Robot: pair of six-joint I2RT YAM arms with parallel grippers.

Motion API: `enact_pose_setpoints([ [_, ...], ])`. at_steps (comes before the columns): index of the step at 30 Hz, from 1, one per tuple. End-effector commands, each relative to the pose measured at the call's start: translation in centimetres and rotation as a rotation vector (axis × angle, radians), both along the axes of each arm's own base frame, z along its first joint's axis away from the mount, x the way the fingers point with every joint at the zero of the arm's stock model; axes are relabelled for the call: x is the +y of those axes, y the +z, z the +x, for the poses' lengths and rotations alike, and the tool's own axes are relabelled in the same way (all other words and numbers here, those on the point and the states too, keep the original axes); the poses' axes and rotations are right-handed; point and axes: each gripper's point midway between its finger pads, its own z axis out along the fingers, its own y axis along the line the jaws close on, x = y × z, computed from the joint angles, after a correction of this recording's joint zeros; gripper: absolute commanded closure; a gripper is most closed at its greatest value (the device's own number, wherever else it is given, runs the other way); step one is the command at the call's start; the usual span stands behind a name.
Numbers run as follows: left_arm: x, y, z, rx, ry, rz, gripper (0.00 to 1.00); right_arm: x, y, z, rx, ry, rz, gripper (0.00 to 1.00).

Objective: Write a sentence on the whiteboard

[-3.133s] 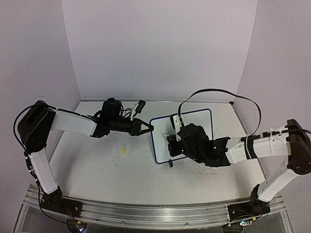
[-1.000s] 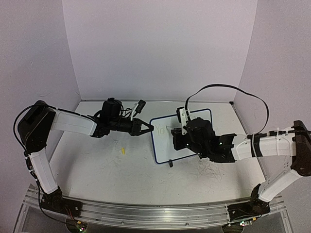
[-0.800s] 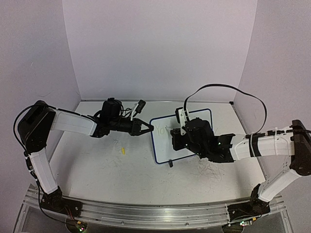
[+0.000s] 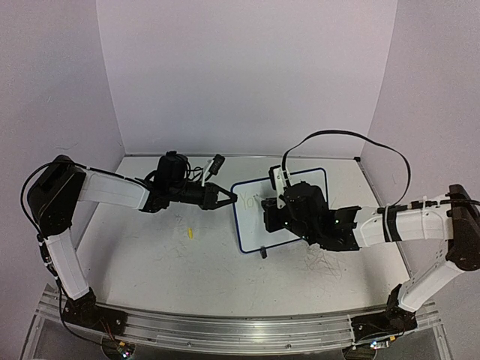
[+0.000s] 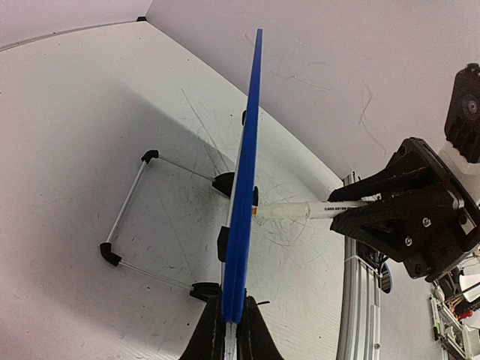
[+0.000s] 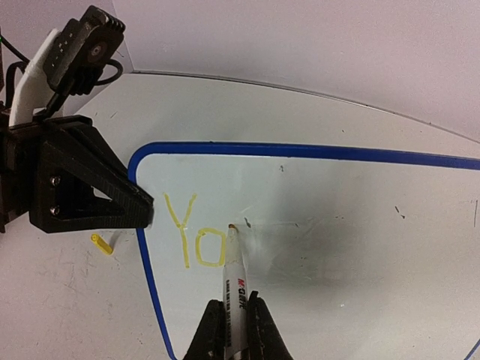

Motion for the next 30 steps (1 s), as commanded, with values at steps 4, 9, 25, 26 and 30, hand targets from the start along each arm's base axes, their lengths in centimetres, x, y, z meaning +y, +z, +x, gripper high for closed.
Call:
enact_pose_setpoints([
  [4, -0.5, 0.3, -1.4, 0.004, -0.056, 0.002, 1.0, -0.4, -1.0, -0.5, 0.033, -0.012, 0.005, 1.0],
  [9, -0.5, 0.3, -1.4, 0.005, -0.057, 0.002, 1.0, -0.7, -1.9, -1.0, 0.056, -0.014, 0.006, 1.0],
  [25, -0.5, 0.2, -1.4, 0.006, -0.058, 0.002, 1.0, -2.1, -0.5, -0.5, 0.01, -0.074, -0.007, 1.0],
  [26, -0.5, 0.3, -1.4, 0.006, -0.058, 0.002, 1.0, -2.1, -0.3, -0.5, 0.006, -0.076, -0.006, 1.0],
  [30, -0.5, 0.3, -1.4, 0.006, -0.059, 0.002, 1.0, -1.7, 0.5, -0.2, -0.009, -0.074, -0.004, 1.0],
])
